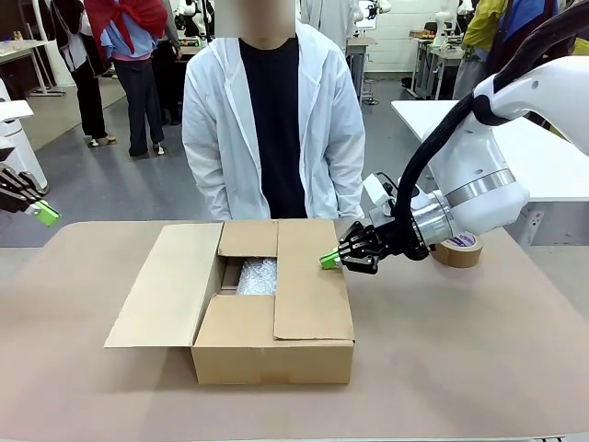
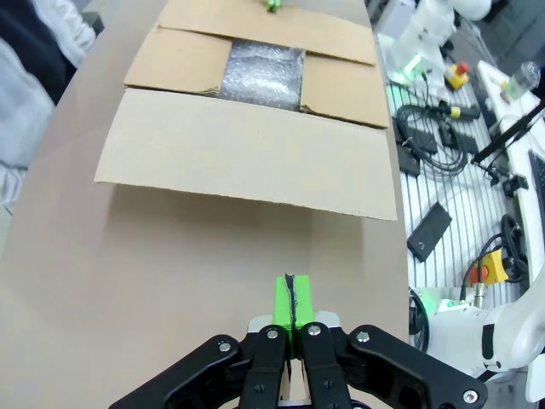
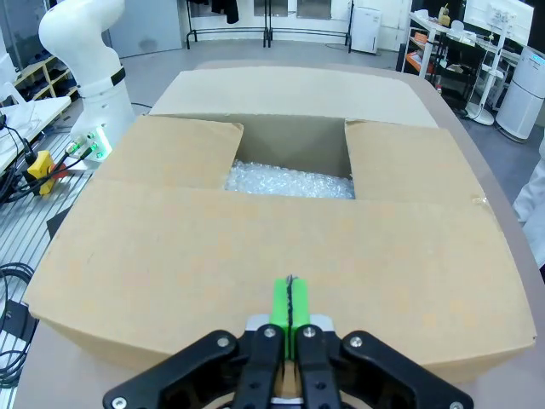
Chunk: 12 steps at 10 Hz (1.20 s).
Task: Wrap the clocks to prevent damage.
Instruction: Push the left (or right) flap of the Package Box to close it.
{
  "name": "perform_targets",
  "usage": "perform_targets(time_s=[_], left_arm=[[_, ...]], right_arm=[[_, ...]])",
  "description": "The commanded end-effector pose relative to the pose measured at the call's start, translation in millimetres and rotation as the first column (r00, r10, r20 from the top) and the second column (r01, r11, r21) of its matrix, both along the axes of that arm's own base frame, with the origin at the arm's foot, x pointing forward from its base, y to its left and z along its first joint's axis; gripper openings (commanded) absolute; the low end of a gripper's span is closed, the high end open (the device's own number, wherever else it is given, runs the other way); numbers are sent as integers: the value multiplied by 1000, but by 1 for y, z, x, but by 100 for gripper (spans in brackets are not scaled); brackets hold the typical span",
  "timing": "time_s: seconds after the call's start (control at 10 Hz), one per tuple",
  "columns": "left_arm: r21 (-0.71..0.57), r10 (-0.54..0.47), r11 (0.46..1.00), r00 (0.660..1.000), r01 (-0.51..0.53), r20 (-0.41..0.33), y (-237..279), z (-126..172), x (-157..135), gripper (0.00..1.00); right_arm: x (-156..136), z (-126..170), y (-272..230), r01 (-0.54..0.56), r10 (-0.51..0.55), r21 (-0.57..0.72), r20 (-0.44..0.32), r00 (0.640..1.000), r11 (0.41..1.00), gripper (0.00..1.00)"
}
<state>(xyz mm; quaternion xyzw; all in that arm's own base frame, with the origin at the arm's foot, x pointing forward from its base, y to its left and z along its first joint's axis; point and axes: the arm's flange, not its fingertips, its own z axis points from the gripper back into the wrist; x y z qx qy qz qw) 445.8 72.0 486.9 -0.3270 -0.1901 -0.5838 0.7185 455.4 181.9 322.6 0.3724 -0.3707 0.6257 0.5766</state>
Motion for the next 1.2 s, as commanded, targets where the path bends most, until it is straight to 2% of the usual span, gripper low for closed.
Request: perform_targets(time_s=[0.0,0.1,0.3,0.4,0.7,1.1], left_arm=[[-34,-137,989,975,145,174,-11,-14,-19,0],[-50,-171,981,952,190,255,-15,-25,-23,0],[-80,-198,969,929,234,313,-23,-59,-27,0],[-124,-142,974,940,188,310,-29,-78,-29,0],[-138,-93,982,963,132,254,-53,-126,-15,0],[-92,-140,983,975,157,174,-78,-161,-1,0]], right_arm=[[0,-4,0,6,-6,-6,-6,1000,1000,1],[0,-4,0,6,-6,-6,-6,1000,1000,1],[0,-4,0,6,-6,-6,-6,1000,1000,1],[0,-4,0,6,-6,-6,-6,1000,1000,1],[0,-4,0,6,-6,-6,-6,1000,1000,1],[0,-4,0,6,-6,-6,-6,1000,1000,1]])
